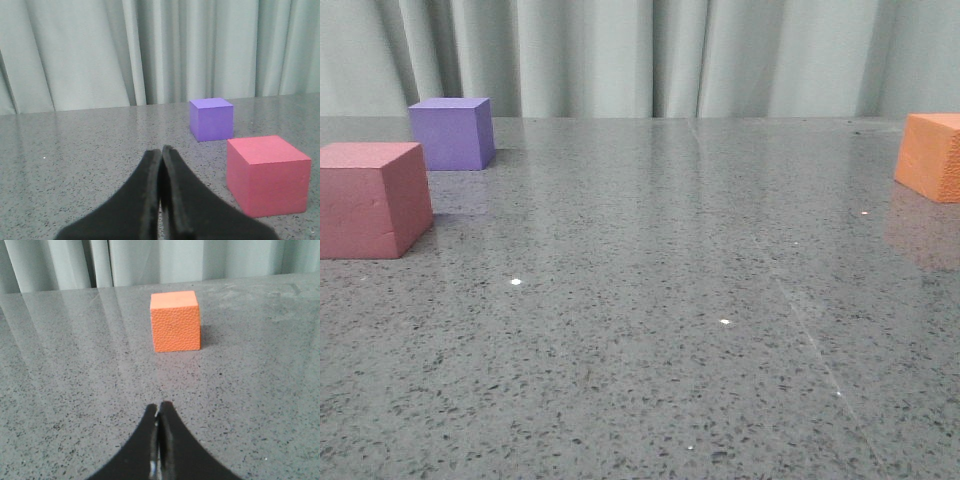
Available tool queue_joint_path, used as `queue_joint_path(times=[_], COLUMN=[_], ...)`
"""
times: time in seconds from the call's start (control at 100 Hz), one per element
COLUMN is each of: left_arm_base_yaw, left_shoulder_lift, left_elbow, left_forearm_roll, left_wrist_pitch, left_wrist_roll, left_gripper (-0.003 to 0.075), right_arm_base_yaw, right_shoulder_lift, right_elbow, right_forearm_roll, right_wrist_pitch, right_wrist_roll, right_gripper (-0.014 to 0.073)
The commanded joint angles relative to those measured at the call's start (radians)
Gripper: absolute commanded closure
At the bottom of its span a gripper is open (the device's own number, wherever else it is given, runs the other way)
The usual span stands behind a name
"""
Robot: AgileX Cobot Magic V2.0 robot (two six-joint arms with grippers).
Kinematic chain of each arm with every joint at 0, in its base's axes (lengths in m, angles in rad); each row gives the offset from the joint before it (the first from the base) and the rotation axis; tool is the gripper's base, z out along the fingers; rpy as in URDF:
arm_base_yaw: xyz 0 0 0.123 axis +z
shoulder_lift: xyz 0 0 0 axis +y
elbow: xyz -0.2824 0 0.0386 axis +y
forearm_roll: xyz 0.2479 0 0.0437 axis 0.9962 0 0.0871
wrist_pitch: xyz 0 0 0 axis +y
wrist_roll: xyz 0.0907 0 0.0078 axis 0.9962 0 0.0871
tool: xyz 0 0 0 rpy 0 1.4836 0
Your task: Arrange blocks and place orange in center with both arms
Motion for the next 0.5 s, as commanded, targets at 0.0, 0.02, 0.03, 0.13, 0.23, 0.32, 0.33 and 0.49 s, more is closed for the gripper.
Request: queue_joint_path(times=[0.0,0.02,0.03,0.13,0.23,0.32,0.33,0.49], left_arm_base_yaw=[0.003,0.003,0.003,0.003,0.003,0.003,0.003,0.003], left_shoulder_lift=[-0.033,-0.033,-0.033,-0.033,-0.033,-0.033,-0.033,-0.033], left_elbow=[0.055,0.055,0.055,0.055,0.055,0.055,0.055,0.055], left_forearm_roll=[-0.009,-0.009,-0.009,-0.009,-0.009,-0.009,-0.009,-0.009], left_wrist_pitch=[-0.083,-0.083,-0.083,-0.083,-0.083,-0.083,-0.083,-0.083], left_wrist_roll=[-0.005,-0.005,-0.005,-0.005,-0.005,-0.005,-0.005,-0.005], left_gripper=[0.0739,0.0739,0.0739,0.0739,0.0739,0.0739,0.0739,0.0739], right_arm_base_yaw=[-0.006,-0.006,-0.006,-0.006,-0.006,-0.005,-0.005,-0.005], right_shoulder_lift=[-0.021,-0.021,-0.021,-0.021,-0.015,0.011,0.018,0.173], right_elbow=[-0.015,-0.015,-0.015,-0.015,-0.041,-0.116,-0.129,-0.344], right_forearm_roll=[-0.012,-0.012,-0.012,-0.012,-0.011,0.008,0.01,0.02], right_wrist_pitch=[-0.097,-0.101,-0.103,-0.175,-0.155,-0.062,-0.053,0.143], right_wrist_roll=[-0.012,-0.012,-0.012,-0.012,-0.012,-0.011,-0.011,-0.012], right_gripper=[0.0713,0.0713,0.0713,0.0713,0.0713,0.0713,0.0713,0.0713])
